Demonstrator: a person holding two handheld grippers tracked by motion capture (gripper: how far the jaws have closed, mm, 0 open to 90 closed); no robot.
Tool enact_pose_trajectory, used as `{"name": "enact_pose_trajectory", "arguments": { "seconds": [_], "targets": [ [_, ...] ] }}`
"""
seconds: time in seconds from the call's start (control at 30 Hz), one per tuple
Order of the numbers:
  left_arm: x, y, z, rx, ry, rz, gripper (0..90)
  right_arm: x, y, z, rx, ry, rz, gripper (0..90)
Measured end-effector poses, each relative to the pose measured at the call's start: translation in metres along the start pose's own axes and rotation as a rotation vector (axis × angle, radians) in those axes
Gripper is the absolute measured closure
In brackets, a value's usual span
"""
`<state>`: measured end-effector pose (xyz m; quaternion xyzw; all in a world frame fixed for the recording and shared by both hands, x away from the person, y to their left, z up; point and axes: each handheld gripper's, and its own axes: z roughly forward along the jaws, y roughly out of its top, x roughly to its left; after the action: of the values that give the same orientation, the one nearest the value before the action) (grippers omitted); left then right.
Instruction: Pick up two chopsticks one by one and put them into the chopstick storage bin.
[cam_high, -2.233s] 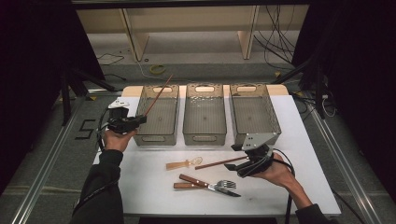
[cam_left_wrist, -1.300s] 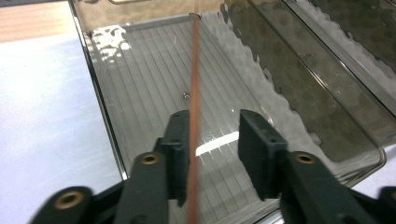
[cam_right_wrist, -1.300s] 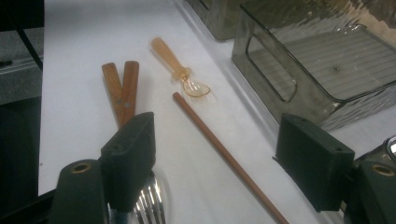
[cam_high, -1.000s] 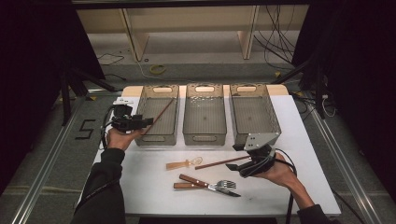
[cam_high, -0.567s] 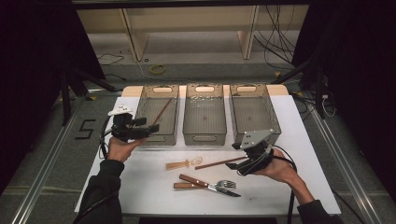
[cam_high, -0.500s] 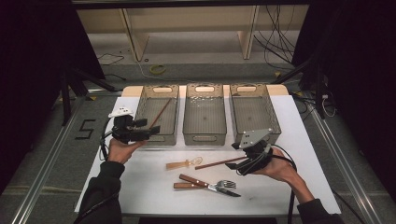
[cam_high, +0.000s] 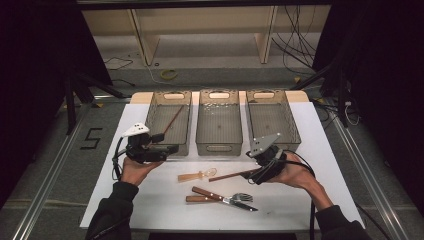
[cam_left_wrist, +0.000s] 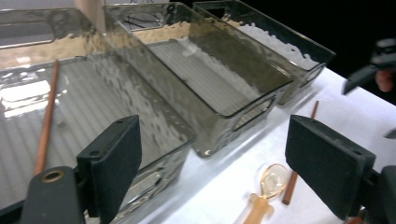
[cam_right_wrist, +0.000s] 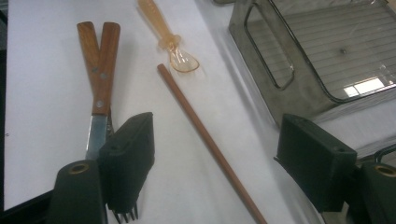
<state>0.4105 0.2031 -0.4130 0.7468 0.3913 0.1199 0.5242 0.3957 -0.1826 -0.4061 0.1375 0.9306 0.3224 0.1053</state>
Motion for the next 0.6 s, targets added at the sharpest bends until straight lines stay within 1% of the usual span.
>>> {"name": "enact_pose_trajectory", "arguments": {
  "seconds": [0.07, 0.27, 0.37, 0.47, 0.6],
  "targets": [
    [-0.003, -0.001, -0.001, -0.004, -0.005, 0.008, 18.3, -0.002, 0.002, 0.001, 0.014, 0.001, 0.001, 28.4],
    [-0.009, -0.005, -0.003, -0.009, -0.018, 0.011, 17.8, -0.006, 0.006, 0.006, 0.050, 0.004, -0.012, 28.5],
    [-0.011, -0.009, -0.003, -0.009, -0.026, 0.019, 17.9, -0.008, 0.007, 0.008, 0.066, 0.006, -0.016, 28.5],
    [-0.013, -0.014, -0.002, -0.001, -0.029, 0.018, 17.9, -0.010, 0.008, 0.011, 0.079, 0.006, -0.017, 28.5],
    [-0.015, -0.020, -0.002, -0.005, -0.035, 0.017, 17.8, -0.011, 0.009, 0.013, 0.099, 0.012, -0.024, 28.6]
  ]
}}
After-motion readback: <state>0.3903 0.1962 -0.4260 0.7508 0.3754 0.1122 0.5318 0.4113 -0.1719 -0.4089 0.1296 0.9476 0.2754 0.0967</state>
